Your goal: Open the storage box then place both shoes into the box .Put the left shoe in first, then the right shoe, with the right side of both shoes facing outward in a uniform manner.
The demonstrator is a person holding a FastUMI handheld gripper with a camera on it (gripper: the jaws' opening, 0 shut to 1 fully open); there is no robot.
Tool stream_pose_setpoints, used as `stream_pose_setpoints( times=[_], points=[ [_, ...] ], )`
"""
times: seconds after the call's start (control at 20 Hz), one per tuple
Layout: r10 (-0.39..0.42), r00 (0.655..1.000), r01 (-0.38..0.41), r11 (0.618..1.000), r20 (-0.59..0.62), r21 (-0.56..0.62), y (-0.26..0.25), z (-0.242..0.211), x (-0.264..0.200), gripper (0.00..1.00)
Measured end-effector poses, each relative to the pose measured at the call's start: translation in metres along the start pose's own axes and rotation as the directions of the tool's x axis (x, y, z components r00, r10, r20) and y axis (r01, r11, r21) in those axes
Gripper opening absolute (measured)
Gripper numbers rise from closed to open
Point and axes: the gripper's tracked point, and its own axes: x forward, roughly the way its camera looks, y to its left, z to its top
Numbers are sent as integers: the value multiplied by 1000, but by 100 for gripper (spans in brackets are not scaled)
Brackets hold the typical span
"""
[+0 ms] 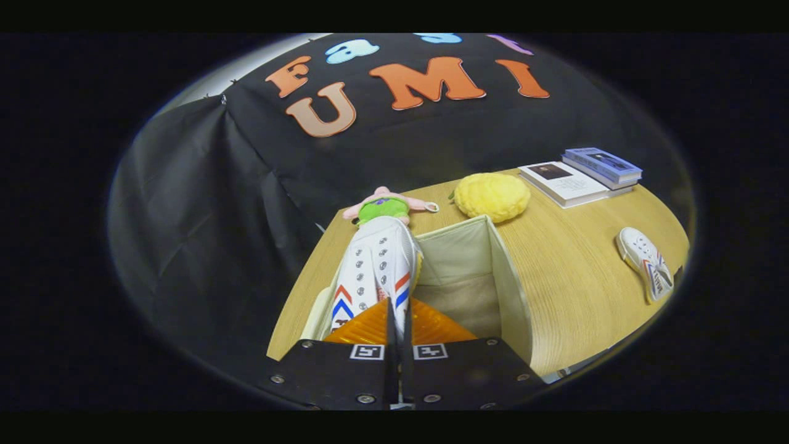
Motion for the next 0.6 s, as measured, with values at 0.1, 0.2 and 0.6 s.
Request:
stream_pose_setpoints(
  times=[0.1, 0.2, 0.6],
  points=[
    [49, 999, -49, 999, -2, 23, 10, 3, 0, 14],
    [33, 999, -34, 999, 33, 14, 4, 18, -8, 34],
    [-61, 987, 65, 998, 145, -20, -51, 71, -31, 98]
  ],
)
